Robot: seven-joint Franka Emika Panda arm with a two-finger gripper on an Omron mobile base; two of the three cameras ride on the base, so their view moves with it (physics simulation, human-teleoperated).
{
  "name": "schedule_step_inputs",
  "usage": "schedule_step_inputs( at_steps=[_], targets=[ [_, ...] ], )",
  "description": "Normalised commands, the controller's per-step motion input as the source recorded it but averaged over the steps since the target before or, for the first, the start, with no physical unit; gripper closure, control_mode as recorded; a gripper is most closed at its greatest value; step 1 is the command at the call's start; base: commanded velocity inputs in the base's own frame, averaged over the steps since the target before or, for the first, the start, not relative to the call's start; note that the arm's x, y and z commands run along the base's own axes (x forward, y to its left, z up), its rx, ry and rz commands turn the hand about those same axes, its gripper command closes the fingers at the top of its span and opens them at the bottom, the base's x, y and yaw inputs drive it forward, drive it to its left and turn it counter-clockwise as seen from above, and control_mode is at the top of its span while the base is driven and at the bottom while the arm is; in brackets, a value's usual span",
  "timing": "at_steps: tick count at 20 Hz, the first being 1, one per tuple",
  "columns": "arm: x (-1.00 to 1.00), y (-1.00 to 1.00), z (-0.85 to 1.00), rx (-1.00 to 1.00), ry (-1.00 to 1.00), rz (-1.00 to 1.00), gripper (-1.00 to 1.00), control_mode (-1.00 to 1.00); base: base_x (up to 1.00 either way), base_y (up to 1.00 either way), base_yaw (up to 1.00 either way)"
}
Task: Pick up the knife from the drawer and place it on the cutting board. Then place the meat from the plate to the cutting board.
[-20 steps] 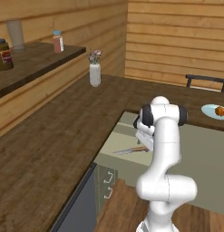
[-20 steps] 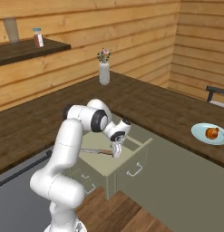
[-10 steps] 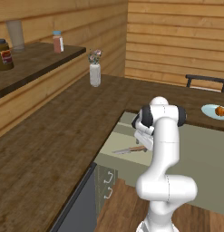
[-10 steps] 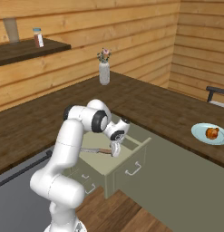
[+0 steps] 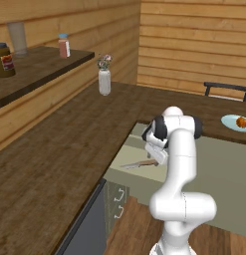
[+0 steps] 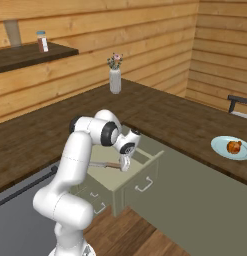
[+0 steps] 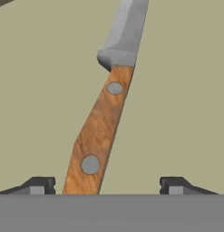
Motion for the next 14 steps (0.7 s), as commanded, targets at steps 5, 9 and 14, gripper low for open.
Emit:
schedule_step_inputs(
  at_steps=[5,9,14],
  targets=[
    [-0.03,-0.06,-0.01,0.0,0.0,0.0,1.0,-1.0,0.0,0.0,0.0],
    [-0.14,-0.19,0.2,0.0,0.0,0.0,1.0,-1.0,0.0,0.0,0.0],
    [-0.22,-0.25,0.34,0.0,0.0,0.0,1.0,-1.0,0.0,0.0,0.0]
  ],
)
